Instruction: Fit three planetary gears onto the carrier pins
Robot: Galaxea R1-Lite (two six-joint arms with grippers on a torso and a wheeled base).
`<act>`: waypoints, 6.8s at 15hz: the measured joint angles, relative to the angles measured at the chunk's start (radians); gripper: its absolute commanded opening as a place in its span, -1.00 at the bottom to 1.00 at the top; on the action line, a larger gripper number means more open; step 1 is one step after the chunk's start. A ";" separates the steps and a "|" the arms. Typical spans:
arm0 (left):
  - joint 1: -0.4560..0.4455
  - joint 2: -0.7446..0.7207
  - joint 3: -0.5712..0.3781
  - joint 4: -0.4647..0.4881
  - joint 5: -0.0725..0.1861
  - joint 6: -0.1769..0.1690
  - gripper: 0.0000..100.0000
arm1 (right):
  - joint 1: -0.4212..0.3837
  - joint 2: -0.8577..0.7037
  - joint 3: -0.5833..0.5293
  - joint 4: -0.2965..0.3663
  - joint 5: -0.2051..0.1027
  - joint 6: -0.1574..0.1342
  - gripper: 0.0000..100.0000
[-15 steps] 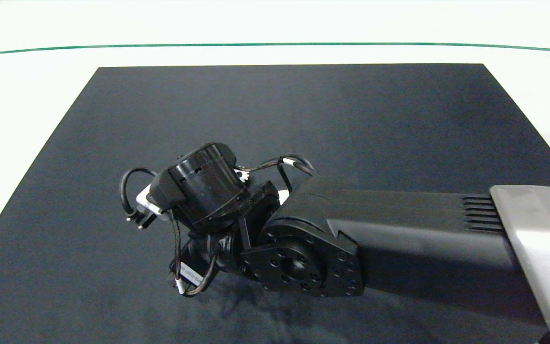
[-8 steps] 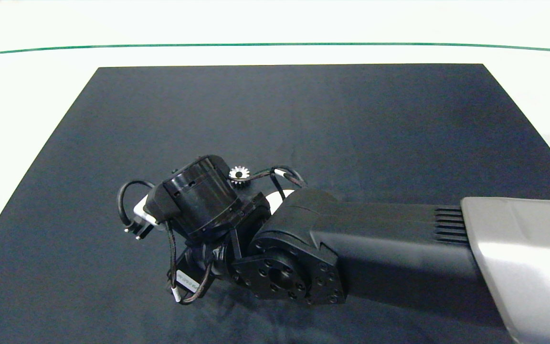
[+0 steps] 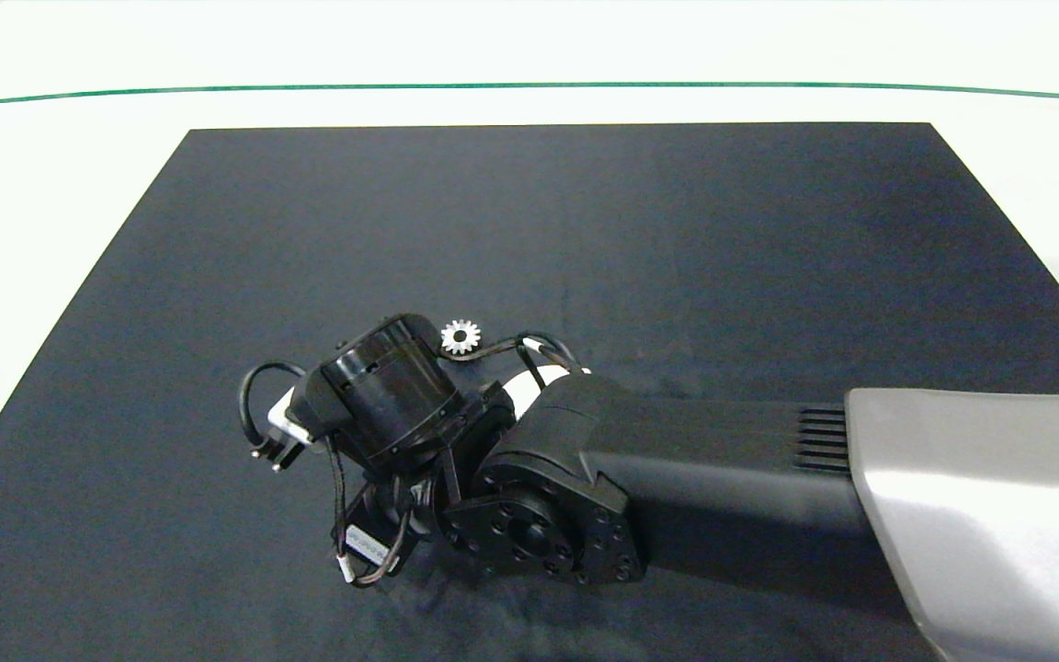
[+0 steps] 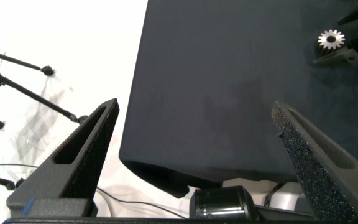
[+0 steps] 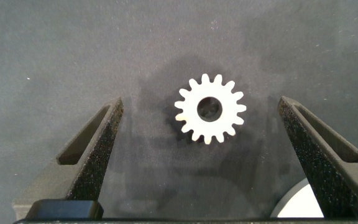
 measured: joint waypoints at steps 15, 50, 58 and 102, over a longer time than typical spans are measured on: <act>-0.001 -0.010 -0.004 0.020 0.000 0.000 1.00 | -0.014 0.011 0.000 -0.026 0.000 -0.024 0.56; -0.001 -0.027 0.003 0.036 0.000 0.000 1.00 | -0.018 -0.070 0.031 -0.024 -0.001 -0.028 -0.68; -0.003 -0.029 0.002 0.037 -0.003 0.000 1.00 | -0.141 -0.338 0.257 -0.026 -0.007 -0.032 -0.68; -0.004 -0.037 0.020 0.037 -0.003 0.000 1.00 | -0.316 -0.389 0.510 -0.216 0.002 0.040 -0.68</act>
